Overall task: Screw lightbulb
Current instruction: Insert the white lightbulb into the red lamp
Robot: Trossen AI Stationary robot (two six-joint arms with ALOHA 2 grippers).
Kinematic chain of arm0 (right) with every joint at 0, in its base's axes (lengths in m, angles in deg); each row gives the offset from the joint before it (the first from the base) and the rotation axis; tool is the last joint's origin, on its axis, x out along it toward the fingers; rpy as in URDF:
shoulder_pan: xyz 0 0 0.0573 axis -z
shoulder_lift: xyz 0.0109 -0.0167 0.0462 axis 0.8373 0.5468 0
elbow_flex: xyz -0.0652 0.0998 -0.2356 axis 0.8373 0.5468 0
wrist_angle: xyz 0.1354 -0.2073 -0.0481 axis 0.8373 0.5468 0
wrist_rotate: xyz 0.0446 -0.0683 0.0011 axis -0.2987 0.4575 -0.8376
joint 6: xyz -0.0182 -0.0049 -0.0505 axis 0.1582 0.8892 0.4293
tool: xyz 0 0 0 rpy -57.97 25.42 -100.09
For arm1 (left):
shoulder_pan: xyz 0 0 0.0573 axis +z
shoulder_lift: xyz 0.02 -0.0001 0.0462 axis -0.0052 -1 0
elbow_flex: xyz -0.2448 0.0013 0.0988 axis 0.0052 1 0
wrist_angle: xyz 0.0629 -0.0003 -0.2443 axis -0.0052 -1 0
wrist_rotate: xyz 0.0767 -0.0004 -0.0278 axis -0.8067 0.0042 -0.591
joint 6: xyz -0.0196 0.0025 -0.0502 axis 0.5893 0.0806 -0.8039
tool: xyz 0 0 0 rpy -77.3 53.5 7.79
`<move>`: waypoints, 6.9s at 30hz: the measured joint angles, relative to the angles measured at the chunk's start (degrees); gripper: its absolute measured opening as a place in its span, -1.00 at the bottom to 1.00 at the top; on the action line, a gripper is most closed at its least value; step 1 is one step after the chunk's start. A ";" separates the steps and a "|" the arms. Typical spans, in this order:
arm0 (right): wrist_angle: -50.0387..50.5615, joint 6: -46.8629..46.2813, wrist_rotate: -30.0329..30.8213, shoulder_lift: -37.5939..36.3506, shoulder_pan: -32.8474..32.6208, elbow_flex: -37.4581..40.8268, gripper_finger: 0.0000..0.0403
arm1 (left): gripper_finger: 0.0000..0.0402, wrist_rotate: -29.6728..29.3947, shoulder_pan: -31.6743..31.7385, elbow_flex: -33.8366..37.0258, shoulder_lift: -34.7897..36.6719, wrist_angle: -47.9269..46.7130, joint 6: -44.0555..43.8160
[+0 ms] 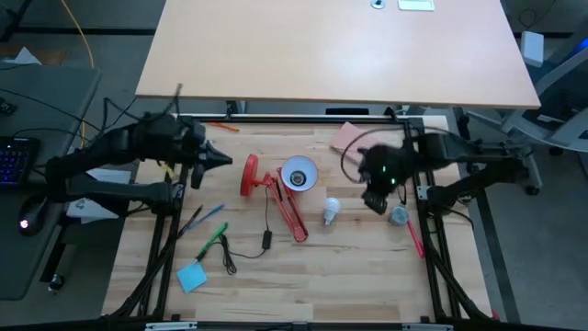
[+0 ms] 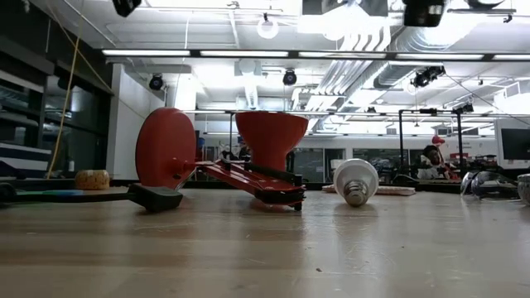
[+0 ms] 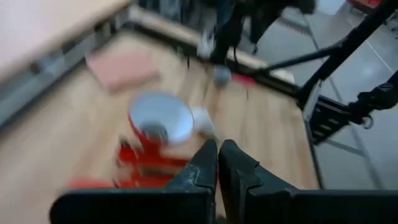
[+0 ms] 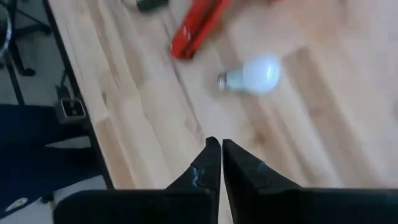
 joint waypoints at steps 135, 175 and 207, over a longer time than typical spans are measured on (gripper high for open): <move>-78.32 -4.20 1.63 2.32 2.35 23.62 -0.25 | 0.36 35.13 1.90 -21.15 -43.10 26.43 0.12; -83.00 -4.22 2.10 4.13 0.63 23.64 -0.20 | 0.05 24.70 -2.89 -21.06 -44.67 29.16 -9.13; -54.65 -4.60 27.90 -15.35 -1.50 23.60 0.13 | -0.01 -13.73 -4.10 8.72 -34.14 49.27 13.13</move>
